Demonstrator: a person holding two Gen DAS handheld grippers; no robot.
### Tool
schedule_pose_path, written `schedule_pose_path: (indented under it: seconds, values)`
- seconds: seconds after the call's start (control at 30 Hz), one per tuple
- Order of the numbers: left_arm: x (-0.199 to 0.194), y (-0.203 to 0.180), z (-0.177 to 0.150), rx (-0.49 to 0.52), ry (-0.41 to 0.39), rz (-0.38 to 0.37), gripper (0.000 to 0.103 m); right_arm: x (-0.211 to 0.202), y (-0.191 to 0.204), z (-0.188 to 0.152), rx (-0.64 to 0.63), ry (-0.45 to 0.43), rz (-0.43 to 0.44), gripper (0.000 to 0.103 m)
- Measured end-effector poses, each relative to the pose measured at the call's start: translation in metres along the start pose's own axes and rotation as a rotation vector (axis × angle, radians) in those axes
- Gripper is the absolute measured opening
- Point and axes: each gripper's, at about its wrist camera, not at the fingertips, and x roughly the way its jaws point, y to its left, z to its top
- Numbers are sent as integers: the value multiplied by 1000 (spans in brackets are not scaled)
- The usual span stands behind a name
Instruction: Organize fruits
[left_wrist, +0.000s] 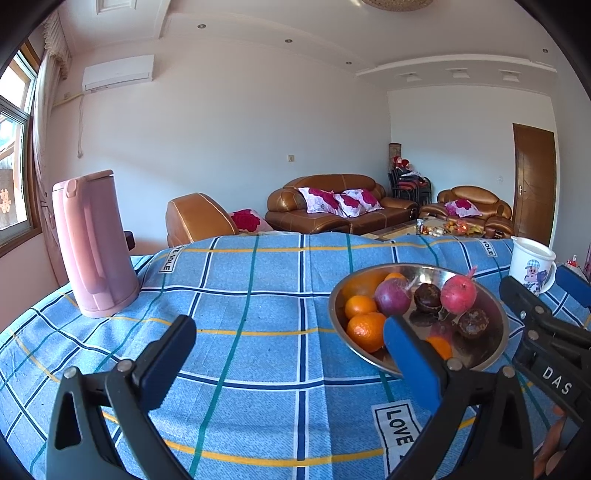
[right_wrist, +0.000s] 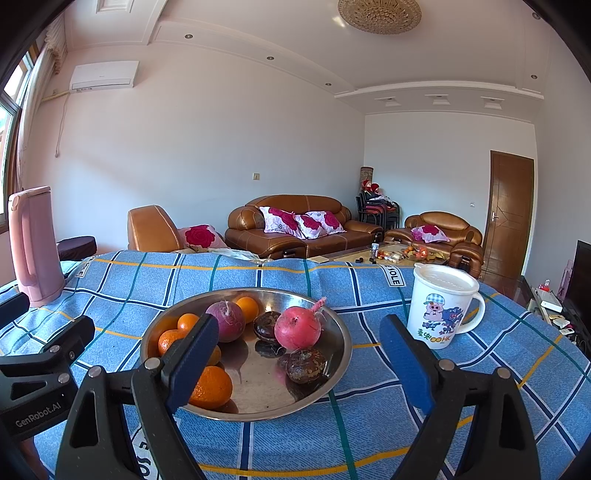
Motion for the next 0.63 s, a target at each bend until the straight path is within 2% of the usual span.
schedule_pose_path:
  seconds: [0.2,0.63]
  values:
    - [0,-1,0,4,0,-25,103,1,0,0,0,1,0,90]
    - [1,-2,1,11,6,-17,103,1,-1,0,1,6,0,90]
